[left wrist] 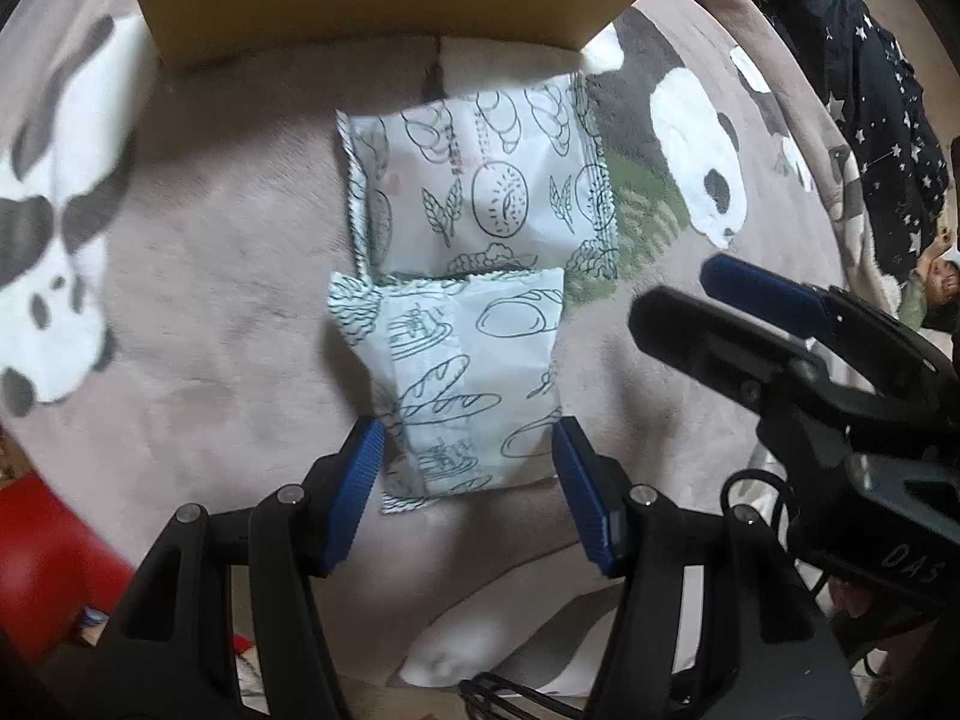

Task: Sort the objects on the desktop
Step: 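Grasp the white bread-print packet with the left tool while the right tool grasps the other packet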

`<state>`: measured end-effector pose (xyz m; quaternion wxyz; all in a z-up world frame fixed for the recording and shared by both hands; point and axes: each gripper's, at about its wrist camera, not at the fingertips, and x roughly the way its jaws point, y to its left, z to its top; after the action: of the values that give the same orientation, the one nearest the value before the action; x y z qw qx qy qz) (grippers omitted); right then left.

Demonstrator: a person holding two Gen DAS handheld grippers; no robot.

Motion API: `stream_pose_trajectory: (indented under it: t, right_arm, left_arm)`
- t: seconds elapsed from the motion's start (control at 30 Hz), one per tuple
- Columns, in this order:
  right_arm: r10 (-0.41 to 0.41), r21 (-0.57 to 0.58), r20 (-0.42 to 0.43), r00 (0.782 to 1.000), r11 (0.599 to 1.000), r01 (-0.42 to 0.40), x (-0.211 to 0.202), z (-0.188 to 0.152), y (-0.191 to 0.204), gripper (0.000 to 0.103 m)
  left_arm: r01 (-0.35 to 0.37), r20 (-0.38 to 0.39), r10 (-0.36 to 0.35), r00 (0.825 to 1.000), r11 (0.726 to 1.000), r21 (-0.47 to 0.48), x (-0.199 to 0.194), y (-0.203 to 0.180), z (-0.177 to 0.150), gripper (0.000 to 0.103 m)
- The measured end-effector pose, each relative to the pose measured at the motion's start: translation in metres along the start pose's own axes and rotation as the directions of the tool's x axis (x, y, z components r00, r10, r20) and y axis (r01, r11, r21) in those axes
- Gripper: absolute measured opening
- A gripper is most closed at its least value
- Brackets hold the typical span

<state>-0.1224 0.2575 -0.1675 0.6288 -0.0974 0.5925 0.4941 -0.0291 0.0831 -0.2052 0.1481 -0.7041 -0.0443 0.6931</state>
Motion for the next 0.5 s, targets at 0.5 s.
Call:
stream_pose_trajectory:
  t: [0.5]
  right_arm:
    - [-0.006,0.050,-0.017,1.000,0.999,0.006,0.031,0.028,0.006,0.059]
  left_arm:
    - [0.048,-0.041,-0.051,0.998,0.996,-0.078,0.020,0.017,0.013,0.064]
